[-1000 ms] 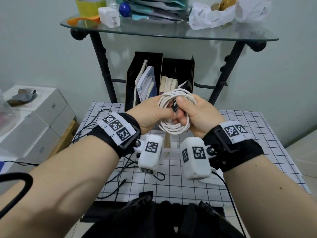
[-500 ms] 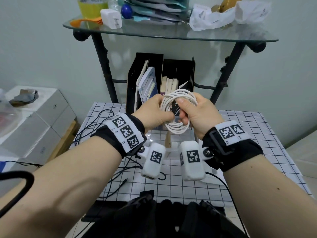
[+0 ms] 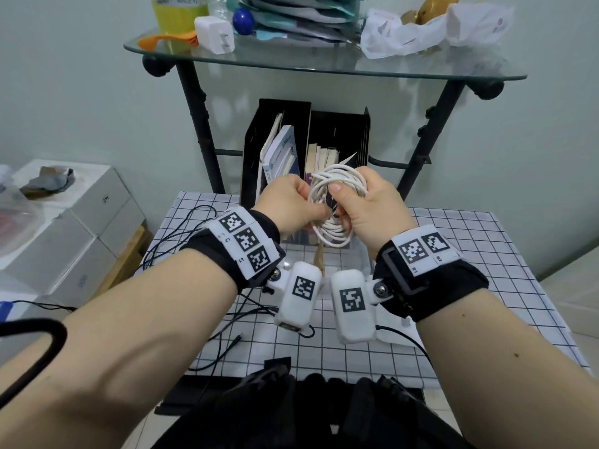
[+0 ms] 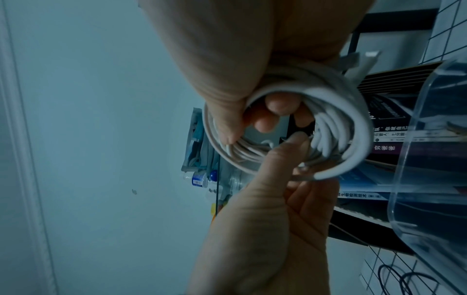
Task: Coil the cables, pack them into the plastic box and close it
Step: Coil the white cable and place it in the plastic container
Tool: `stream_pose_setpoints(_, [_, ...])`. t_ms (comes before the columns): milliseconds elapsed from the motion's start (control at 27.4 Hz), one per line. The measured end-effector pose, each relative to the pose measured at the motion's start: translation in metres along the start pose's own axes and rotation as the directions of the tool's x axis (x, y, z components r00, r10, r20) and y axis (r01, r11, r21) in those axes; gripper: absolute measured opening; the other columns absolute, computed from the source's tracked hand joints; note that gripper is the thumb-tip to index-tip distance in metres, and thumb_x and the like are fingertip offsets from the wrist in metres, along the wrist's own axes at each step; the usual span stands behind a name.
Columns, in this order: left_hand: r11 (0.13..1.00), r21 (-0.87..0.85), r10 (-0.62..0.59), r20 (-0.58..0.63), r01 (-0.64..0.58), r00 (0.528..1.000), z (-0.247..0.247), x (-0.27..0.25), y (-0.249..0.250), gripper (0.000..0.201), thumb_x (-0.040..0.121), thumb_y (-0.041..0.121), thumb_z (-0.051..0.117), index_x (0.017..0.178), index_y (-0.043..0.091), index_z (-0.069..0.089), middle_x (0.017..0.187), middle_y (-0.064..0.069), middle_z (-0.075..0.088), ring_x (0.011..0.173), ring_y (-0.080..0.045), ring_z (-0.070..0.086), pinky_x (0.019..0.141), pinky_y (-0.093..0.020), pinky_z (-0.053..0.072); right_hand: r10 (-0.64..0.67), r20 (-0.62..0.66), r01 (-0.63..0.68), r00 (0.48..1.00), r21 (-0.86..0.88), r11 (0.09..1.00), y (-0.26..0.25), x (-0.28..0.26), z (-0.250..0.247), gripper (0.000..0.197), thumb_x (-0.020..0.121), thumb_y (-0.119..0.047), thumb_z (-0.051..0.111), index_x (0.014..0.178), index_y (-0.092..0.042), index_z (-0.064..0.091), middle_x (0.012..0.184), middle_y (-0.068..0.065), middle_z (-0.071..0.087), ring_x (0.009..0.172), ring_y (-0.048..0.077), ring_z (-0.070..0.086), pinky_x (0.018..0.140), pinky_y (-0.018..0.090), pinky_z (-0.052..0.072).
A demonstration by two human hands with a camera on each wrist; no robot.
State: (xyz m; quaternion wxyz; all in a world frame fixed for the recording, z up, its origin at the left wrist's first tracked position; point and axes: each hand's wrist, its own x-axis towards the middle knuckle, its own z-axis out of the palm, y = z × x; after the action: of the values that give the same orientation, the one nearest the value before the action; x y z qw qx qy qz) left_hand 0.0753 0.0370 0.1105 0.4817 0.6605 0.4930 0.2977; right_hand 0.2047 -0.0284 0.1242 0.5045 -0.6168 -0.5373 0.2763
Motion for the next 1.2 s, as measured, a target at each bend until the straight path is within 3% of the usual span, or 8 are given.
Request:
stream_pose_setpoints(146, [0.999,-0.04,-0.019,0.025,0.02,1.0,0.0,-0.001,0.003,0.031,0.07,-0.002,0.073,0.096,0.0,0.057,0.076,-0.012,0.066,0.061,-0.022,0.067,0.061,-0.031,0.057,0.037,0.013,-0.037,0.999,0.036,0.999,0.002,0.001,-0.001,0.015,0.093,-0.021,0.059,0.099,-0.008,0.059,0.069,0.002,0.057,0.047,0.011,0.049,0.047,0.025,0.044])
stream_pose_setpoints(438, [1.0,-0.018,0.0,0.082,0.001,0.997,0.001,-0.002,-0.001,0.026,0.072,-0.005,0.067,0.09,0.011,0.058,0.073,-0.005,0.065,0.064,-0.02,0.067,0.071,-0.039,0.06,0.017,0.006,-0.017,1.0,-0.065,0.998,0.005,-0.001,-0.003,0.017,0.091,-0.024,0.061,0.096,-0.007,0.06,0.074,-0.001,0.059,0.057,0.009,0.052,0.058,0.025,0.043])
stream_pose_setpoints(584, [0.999,0.027,0.021,0.134,-0.025,0.991,-0.001,-0.004,-0.002,0.028,0.072,-0.001,0.068,0.093,0.017,0.059,0.084,-0.01,0.068,0.08,-0.03,0.071,0.077,-0.047,0.059,0.02,0.014,-0.018,1.0,-0.082,0.996,0.007,-0.003,-0.002,0.019,0.09,-0.023,0.063,0.093,-0.004,0.059,0.077,0.009,0.061,0.062,0.02,0.057,0.06,0.036,0.05])
stream_pose_setpoints(693, [0.998,0.05,0.039,0.184,-0.049,0.982,-0.002,-0.007,-0.003,0.029,0.071,0.001,0.066,0.095,0.016,0.06,0.092,-0.016,0.069,0.086,-0.035,0.07,0.078,-0.05,0.057,0.028,0.015,-0.027,0.999,-0.074,0.997,0.007,-0.004,-0.002,0.019,0.09,-0.022,0.064,0.093,-0.004,0.06,0.087,0.017,0.066,0.077,0.035,0.064,0.066,0.043,0.055])
stream_pose_setpoints(803, [0.996,0.066,0.048,0.24,-0.065,0.97,-0.003,-0.009,-0.004,0.035,0.068,0.001,0.063,0.1,0.014,0.061,0.094,-0.015,0.07,0.088,-0.033,0.069,0.081,-0.049,0.057,0.03,0.009,-0.029,1.0,-0.09,0.996,0.007,-0.004,-0.005,0.017,0.09,-0.022,0.063,0.095,-0.005,0.061,0.088,0.014,0.067,0.08,0.032,0.065,0.069,0.04,0.055])
stream_pose_setpoints(949, [0.998,0.012,0.052,0.212,-0.056,0.976,0.0,-0.008,-0.007,0.03,0.077,-0.003,0.065,0.098,0.017,0.06,0.089,-0.008,0.07,0.081,-0.025,0.072,0.077,-0.045,0.059,0.048,-0.002,-0.048,0.999,-0.1,0.994,0.008,-0.002,-0.009,0.015,0.09,-0.024,0.063,0.095,-0.01,0.062,0.077,0.002,0.061,0.064,0.016,0.057,0.062,0.033,0.049])
stream_pose_setpoints(1022, [0.999,-0.012,0.049,0.167,-0.047,0.985,0.001,-0.007,-0.008,0.023,0.081,-0.004,0.064,0.092,0.016,0.06,0.081,-0.008,0.068,0.074,-0.025,0.07,0.073,-0.044,0.06,0.069,-0.006,-0.069,0.998,-0.08,0.994,0.009,-0.001,-0.01,0.017,0.09,-0.025,0.063,0.095,-0.009,0.061,0.074,0.003,0.06,0.057,0.014,0.053,0.059,0.034,0.047])
stream_pose_setpoints(1204, [0.982,-0.187,0.006,0.19,0.03,0.982,-0.003,-0.006,-0.009,0.026,0.076,0.0,0.075,0.095,0.007,0.058,0.08,-0.014,0.066,0.069,-0.027,0.066,0.059,-0.034,0.057,0.168,-0.014,-0.165,0.986,0.138,0.977,0.008,-0.003,-0.012,0.005,0.092,-0.019,0.06,0.088,-0.02,0.059,0.068,0.003,0.06,0.039,0.009,0.05,0.044,0.026,0.04])
